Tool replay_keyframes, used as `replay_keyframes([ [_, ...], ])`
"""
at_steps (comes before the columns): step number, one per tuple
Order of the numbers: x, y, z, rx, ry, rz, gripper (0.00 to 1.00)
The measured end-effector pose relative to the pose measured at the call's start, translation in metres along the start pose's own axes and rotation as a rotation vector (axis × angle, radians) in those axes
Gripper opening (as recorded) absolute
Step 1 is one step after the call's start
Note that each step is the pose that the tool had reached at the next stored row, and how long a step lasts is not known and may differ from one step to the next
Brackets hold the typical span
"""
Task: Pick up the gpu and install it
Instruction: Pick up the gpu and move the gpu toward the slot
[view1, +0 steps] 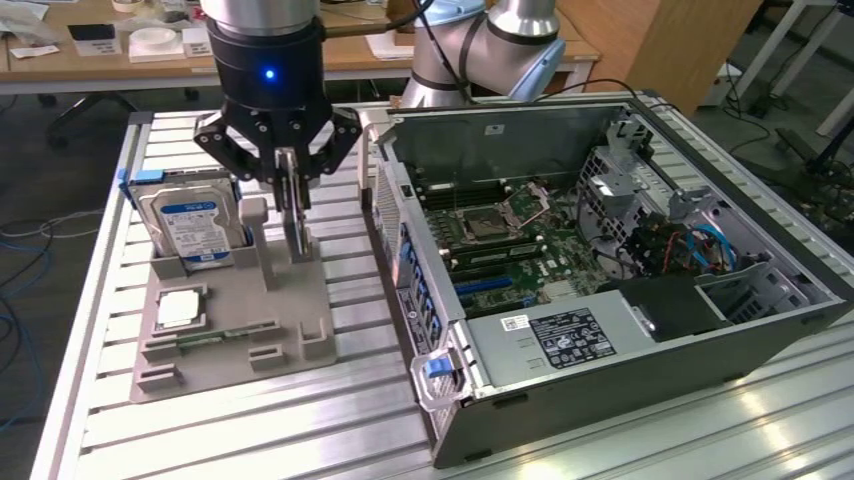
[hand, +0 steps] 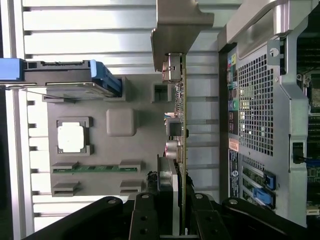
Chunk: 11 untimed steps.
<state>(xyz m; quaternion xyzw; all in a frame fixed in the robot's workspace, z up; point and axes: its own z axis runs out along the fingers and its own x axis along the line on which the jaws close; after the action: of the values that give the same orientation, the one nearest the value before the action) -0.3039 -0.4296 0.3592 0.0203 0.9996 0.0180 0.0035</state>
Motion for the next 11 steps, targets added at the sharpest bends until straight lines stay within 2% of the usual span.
replay_keyframes([
  [11, 0.000, 0.0006, -0.0176, 0.0000, 0.0000, 0.000, 0.28],
])
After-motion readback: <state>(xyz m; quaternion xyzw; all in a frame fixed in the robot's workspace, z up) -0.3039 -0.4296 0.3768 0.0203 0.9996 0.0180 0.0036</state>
